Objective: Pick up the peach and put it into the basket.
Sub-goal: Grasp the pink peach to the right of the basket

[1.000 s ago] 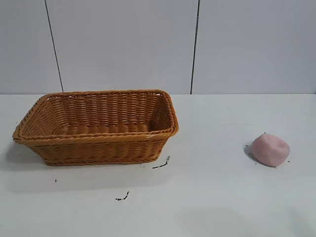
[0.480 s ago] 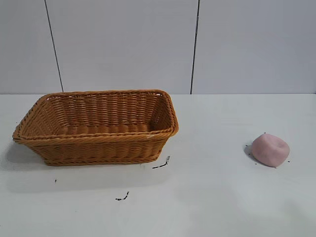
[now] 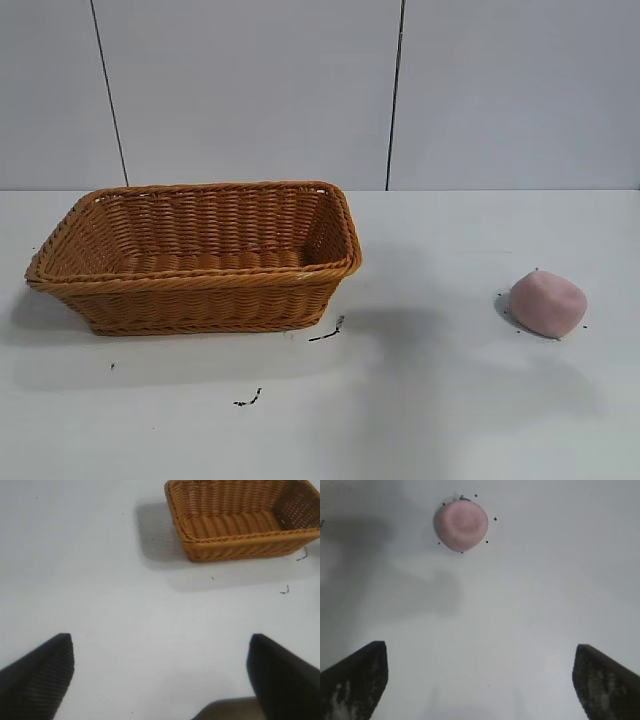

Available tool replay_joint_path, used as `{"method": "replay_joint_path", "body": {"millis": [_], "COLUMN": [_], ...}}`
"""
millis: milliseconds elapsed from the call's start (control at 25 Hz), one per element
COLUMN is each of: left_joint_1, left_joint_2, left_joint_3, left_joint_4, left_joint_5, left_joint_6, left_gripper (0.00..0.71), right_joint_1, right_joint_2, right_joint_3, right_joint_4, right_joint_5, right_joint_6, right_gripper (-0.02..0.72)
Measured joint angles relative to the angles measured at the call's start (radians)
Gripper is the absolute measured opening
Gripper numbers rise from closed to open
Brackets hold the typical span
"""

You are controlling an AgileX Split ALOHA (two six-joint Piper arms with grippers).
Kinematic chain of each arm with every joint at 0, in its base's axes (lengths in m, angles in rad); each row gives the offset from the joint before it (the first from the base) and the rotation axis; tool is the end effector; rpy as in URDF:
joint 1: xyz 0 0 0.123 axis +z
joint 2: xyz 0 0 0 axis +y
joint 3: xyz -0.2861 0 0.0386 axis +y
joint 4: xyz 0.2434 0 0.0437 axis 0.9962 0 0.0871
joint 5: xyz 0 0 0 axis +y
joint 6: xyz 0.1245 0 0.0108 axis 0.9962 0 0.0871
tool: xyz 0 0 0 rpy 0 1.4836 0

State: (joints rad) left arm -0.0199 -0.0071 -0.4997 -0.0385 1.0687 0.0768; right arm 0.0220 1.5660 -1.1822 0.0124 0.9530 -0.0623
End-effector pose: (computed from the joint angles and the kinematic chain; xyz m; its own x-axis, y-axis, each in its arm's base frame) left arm 0.0162 -0.0045 0.2588 -0.4530 0.0672 -0.8890 0.0764 0.9964 0.0364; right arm 0.3186 0.0083 0.2401 -0.9458 -0.0759 -0.3158 -0.0774 0.9970 -0.0078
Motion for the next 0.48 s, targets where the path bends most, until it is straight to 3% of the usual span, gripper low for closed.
{"method": "replay_joint_path", "body": {"millis": [200, 480], "left_joint_1": [0.0, 0.0], "left_joint_2": [0.0, 0.0], "left_joint_3": [0.0, 0.0], "left_joint_4": [0.0, 0.0], "left_joint_5": [0.0, 0.0], "left_joint_6": [0.0, 0.0], "left_gripper": [0.692, 0.692], "right_joint_1": [0.04, 0.04], "right_joint_2": [0.168, 0.31], "right_joint_3": [-0.106, -0.123], "right_joint_4": [-0.003, -0.012], "right_joint_5": [-0.02, -0.103], "right_joint_6": [-0.006, -0.002], "right_gripper": [0.689, 0.689]}}
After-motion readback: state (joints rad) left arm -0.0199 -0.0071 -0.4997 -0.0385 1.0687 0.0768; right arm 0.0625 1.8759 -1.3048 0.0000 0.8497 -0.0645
